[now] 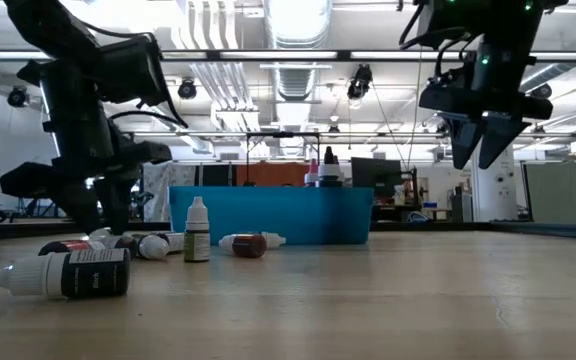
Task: Pick & Place food coloring
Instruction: Put the small black food coloring bottle into the blue bin
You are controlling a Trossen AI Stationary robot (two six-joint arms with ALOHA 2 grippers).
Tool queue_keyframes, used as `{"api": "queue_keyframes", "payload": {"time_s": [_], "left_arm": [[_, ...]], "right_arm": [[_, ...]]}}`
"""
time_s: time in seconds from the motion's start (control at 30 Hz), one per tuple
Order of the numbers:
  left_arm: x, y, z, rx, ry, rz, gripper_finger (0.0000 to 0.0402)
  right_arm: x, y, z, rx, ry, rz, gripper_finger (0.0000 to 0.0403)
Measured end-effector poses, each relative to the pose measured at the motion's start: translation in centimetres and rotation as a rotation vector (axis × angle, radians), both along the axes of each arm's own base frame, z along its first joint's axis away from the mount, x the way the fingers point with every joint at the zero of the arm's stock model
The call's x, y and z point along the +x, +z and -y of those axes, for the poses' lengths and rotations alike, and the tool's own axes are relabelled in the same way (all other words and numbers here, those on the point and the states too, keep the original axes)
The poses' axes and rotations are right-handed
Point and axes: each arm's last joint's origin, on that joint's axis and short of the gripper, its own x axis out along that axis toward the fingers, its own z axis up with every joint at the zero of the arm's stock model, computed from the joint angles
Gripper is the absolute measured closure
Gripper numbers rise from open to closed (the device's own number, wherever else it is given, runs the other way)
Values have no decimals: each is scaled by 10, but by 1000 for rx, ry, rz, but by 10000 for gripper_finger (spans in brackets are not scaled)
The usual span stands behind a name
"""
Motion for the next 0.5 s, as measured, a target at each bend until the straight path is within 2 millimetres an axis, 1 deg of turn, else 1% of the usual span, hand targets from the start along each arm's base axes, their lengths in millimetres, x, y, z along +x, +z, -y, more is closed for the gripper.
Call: {"api": "queue_keyframes", "payload": {"time_s": [0.2,0.33,0.5], "left_arm": [[7,1,0,-20,6,-26,293],[16,9,2,-61,-2,2,293],[13,10,2,-69,-1,-38,293]], "right_arm": [[0,-1,0,-7,50,-24,175],[-1,-1,0,-18,82,-39,175],[-1,-3,1,-35,82,-45,175]]}}
